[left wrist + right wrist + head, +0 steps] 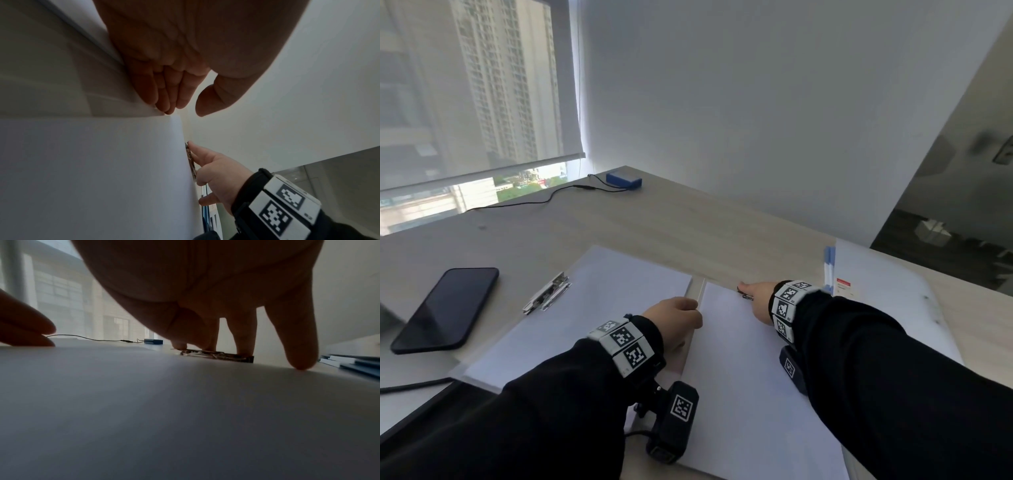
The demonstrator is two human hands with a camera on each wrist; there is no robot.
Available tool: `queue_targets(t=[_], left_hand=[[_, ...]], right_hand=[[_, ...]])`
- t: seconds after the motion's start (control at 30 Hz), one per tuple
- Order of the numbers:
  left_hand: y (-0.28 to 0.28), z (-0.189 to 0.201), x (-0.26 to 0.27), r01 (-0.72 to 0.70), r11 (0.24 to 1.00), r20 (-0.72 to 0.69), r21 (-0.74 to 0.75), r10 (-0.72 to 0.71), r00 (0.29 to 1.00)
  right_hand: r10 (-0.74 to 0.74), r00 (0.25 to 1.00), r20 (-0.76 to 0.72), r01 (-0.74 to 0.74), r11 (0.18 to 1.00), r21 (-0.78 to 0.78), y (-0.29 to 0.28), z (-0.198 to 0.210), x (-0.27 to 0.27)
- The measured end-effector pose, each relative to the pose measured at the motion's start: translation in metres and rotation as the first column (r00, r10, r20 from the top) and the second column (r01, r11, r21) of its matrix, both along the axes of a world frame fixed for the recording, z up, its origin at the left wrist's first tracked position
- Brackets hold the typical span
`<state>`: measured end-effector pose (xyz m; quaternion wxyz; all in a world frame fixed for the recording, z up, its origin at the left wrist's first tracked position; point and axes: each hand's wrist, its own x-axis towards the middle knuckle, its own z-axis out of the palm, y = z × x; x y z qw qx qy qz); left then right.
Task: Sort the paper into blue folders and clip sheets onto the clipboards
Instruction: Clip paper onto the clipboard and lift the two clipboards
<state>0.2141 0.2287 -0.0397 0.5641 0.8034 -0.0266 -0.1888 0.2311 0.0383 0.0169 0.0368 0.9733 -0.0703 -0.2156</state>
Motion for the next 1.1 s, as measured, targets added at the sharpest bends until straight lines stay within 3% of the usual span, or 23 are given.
queue_targets(t=[0.2, 0.27, 0.33, 0.4, 0.5, 0.6, 0.63, 0.7, 0.8, 0.97, 1.1], left_hand=[[-0.001, -0.001, -0.002, 0.005, 1.0, 0.022, 0.028, -0.005, 1.0], [-0.002, 0.0, -0.003, -0.008, 0.999, 0.034, 0.044, 0.006, 0.999], [-0.003, 0.001, -0.004, -0.02, 0.998, 0.04, 0.06, 0.018, 0.999], [-0.004, 0.003, -0.005, -0.017, 0.997, 0.033, 0.074, 0.015, 0.999], [-0.005, 0.005, -0.007, -0.021, 0.996, 0.037, 0.091, 0.018, 0.999], [-0.006, 0.007, -0.008, -0.02, 0.992, 0.026, 0.128, 0.017, 1.0], [-0.008, 0.007, -0.01, -0.014, 0.991, 0.026, 0.137, 0.01, 1.0], [-0.008, 0.008, -0.01, -0.013, 0.987, 0.034, 0.162, 0.007, 0.999], [-0.01, 0.009, -0.014, -0.015, 0.985, 0.042, 0.174, 0.008, 0.999], [-0.013, 0.009, -0.017, -0.029, 0.983, 0.064, 0.183, 0.018, 0.998], [-0.014, 0.01, -0.017, -0.035, 0.981, 0.059, 0.19, 0.024, 0.998]], right_hand=[[0.006, 1.0, 0.0, -0.006, 1.0, -0.008, -0.003, -0.005, 0.002], [-0.02, 0.999, 0.034, 0.017, 0.996, 0.092, -0.006, -0.004, -0.003], [-0.091, 0.988, 0.122, 0.048, 0.948, 0.315, -0.011, -0.004, -0.012], [-0.273, 0.94, 0.205, 0.109, 0.809, 0.577, -0.023, -0.007, -0.031], [-0.579, 0.784, 0.222, 0.175, 0.551, 0.816, -0.049, -0.019, -0.066], [-0.804, 0.594, 0.042, 0.179, 0.183, 0.967, -0.072, -0.029, -0.1], [-0.833, 0.552, -0.043, 0.168, 0.06, 0.984, -0.077, -0.03, -0.115], [-0.838, 0.522, -0.158, 0.156, -0.089, 0.984, -0.084, -0.029, -0.138], [-0.835, 0.493, -0.247, 0.158, -0.193, 0.968, -0.092, -0.028, -0.172], [-0.786, 0.525, -0.328, 0.158, -0.289, 0.944, -0.078, -0.026, -0.199], [-0.825, 0.439, -0.355, 0.142, -0.327, 0.934, -0.07, -0.021, -0.203]])
